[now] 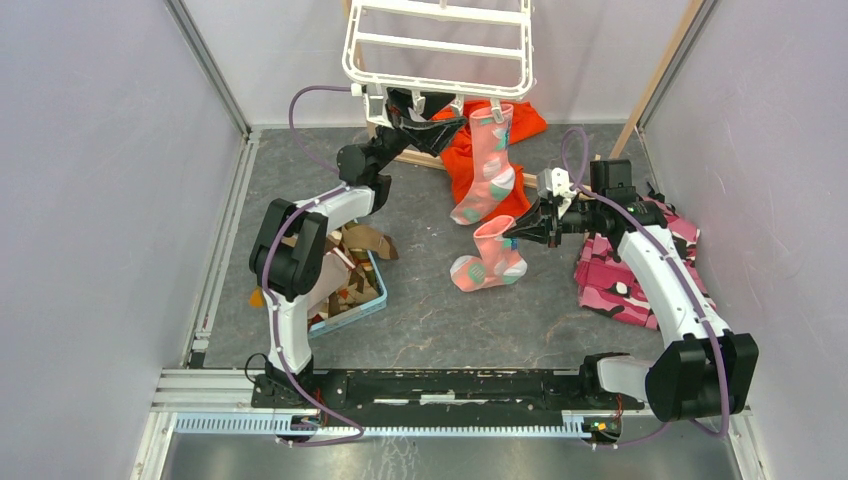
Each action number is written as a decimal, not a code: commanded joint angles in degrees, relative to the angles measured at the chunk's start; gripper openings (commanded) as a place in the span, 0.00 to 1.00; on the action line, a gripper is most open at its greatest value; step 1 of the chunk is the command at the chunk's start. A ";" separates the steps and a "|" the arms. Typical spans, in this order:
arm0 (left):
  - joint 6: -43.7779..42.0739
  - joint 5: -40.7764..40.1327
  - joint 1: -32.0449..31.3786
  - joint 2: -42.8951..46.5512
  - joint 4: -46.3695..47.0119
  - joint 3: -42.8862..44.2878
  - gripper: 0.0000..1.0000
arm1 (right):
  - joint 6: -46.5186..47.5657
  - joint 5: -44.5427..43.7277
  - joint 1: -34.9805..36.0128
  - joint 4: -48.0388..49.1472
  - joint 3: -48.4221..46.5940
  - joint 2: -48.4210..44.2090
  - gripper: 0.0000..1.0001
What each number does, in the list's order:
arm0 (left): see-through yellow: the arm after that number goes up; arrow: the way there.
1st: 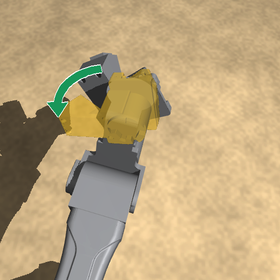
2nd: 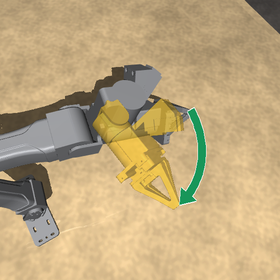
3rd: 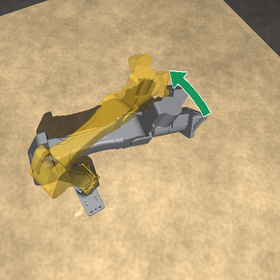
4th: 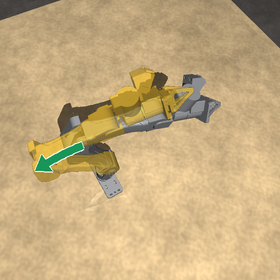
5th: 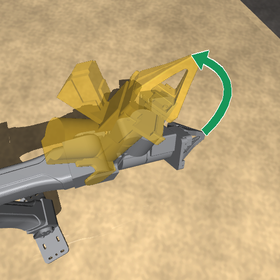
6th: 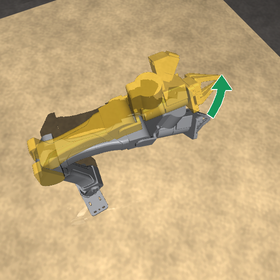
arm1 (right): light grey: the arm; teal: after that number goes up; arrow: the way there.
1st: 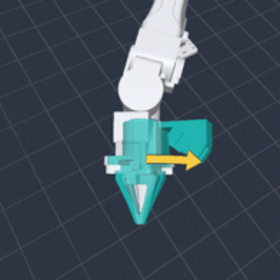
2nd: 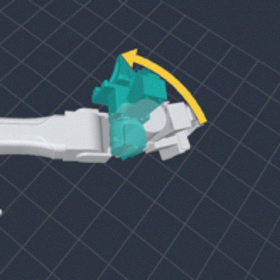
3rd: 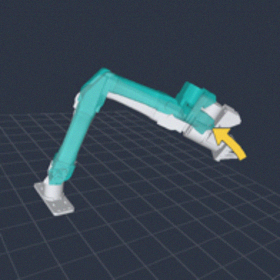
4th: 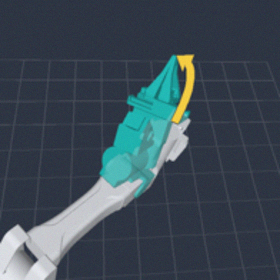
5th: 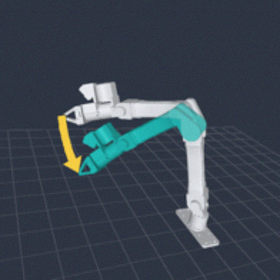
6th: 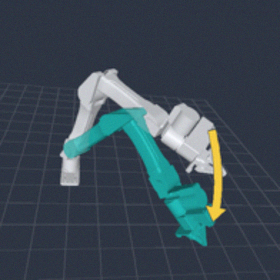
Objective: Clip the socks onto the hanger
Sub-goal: Open the clamp at the hanger.
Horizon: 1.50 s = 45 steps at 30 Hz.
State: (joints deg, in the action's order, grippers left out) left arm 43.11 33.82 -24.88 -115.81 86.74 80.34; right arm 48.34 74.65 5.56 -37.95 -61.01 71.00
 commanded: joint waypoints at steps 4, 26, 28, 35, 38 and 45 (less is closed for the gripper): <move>5.37 3.40 -0.16 1.00 12.80 5.04 0.86 | 2.19 1.90 -0.15 -1.71 -3.04 0.40 0.00; 6.55 8.40 -0.52 -0.13 12.82 5.50 0.99 | 6.52 2.47 -0.42 -6.64 -4.65 1.68 0.00; 5.83 9.35 -0.52 -0.04 12.82 4.68 1.00 | 7.10 2.60 -0.48 -7.33 -4.90 1.94 0.00; -0.88 8.27 -0.21 0.98 12.80 -2.49 1.00 | 7.83 2.69 -0.62 -8.14 -5.11 2.14 0.00; -2.66 7.73 -0.08 0.88 12.84 -4.58 1.00 | 7.91 2.69 -0.62 -8.17 -5.10 2.23 0.00; -6.93 7.23 0.01 1.68 12.79 -9.62 0.99 | 8.09 2.65 -0.69 -8.28 -5.16 2.50 0.00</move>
State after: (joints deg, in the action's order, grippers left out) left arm 41.39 40.95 -25.12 -116.64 86.91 72.97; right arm 55.42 75.50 5.13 -45.89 -63.70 73.23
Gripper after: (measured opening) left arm 0.996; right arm 0.018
